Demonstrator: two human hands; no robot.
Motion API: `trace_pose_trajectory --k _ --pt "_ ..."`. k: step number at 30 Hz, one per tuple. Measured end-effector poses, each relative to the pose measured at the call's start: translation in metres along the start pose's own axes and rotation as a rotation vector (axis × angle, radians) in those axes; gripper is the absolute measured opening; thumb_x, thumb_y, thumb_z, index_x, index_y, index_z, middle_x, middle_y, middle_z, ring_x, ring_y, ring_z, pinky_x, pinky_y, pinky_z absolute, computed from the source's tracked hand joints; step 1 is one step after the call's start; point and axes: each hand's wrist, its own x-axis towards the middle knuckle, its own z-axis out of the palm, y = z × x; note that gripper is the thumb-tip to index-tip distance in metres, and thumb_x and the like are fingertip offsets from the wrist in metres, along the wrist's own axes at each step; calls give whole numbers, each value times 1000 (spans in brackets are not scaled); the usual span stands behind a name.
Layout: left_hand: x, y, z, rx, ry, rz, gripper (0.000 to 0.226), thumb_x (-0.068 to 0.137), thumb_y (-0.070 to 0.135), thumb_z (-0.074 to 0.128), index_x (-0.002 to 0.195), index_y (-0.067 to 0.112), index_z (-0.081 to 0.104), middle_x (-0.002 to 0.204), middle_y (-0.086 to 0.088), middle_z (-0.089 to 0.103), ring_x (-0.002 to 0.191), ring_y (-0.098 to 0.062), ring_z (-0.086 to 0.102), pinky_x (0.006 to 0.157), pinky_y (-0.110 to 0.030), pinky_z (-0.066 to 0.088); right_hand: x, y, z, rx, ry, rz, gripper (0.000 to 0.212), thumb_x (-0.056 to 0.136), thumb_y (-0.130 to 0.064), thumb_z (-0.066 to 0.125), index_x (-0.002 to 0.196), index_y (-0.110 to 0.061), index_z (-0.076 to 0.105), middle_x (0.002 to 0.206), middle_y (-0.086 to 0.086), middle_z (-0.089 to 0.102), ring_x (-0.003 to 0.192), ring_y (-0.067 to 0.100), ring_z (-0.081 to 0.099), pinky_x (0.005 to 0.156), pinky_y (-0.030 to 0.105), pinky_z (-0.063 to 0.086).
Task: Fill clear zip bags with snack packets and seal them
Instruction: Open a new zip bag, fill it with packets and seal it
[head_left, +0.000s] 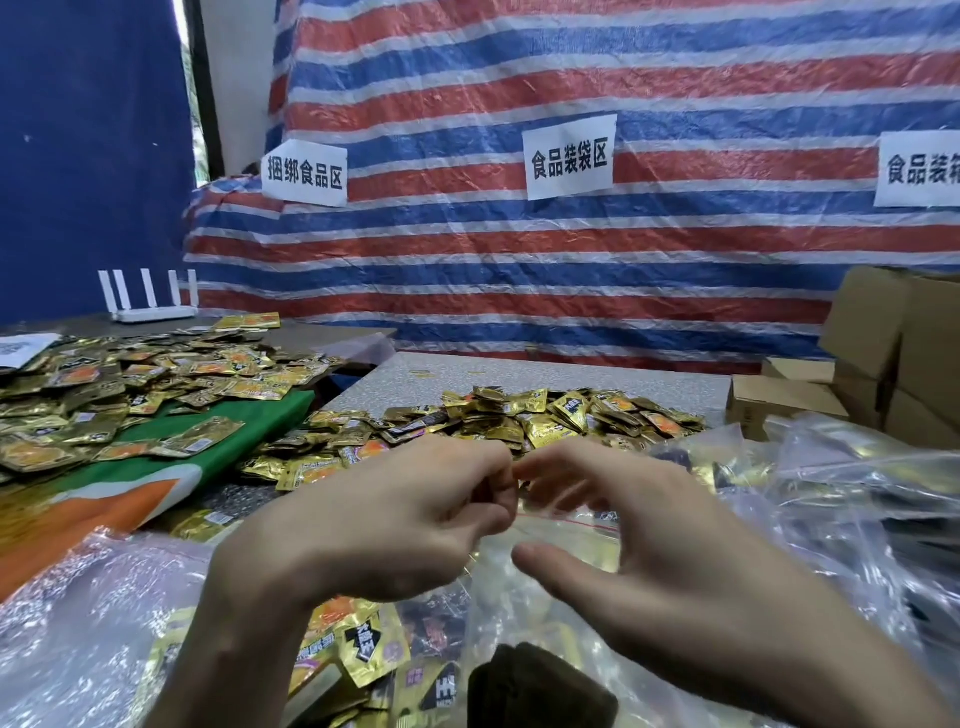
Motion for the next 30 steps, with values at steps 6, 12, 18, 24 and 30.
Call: trace_pose_trajectory --k 6,12,18,24,30 --pt "-5 6 -1 3 43 65 14 97 29 58 85 32 53 85 13 58 80 -10 52 70 -33 44 3 -3 -8 29 11 52 14 84 -42 67 81 -29 72 75 -16 69 73 4 63 65 29 52" --pt "-7 11 -1 38 66 97 11 94 32 58 86 36 50 85 12 58 82 -11 53 73 -40 45 1 -4 -8 1 -30 63 18 84 -48 62 83 -31 68 78 -23 64 73 5 59 63 30 49" --pt "-9 11 -1 71 89 103 10 85 46 50 89 37 50 86 16 58 83 -7 53 72 -35 46 0 -4 -5 -71 -18 48 20 84 -51 56 84 -31 60 74 -15 61 72 6 53 66 35 48" --pt "-7 3 -3 -37 16 113 16 86 48 54 89 33 60 81 9 62 75 -12 57 67 -35 47 -1 -2 -1 -124 -80 52 17 88 -49 54 83 -34 50 76 -12 54 74 4 45 70 36 45" --pt "-5 -5 -9 -81 -53 212 22 95 47 57 90 28 69 74 12 64 72 -11 59 63 -30 47 1 1 -4 -11 -67 16 14 90 -45 62 83 -33 60 77 -12 61 78 10 55 66 36 47"
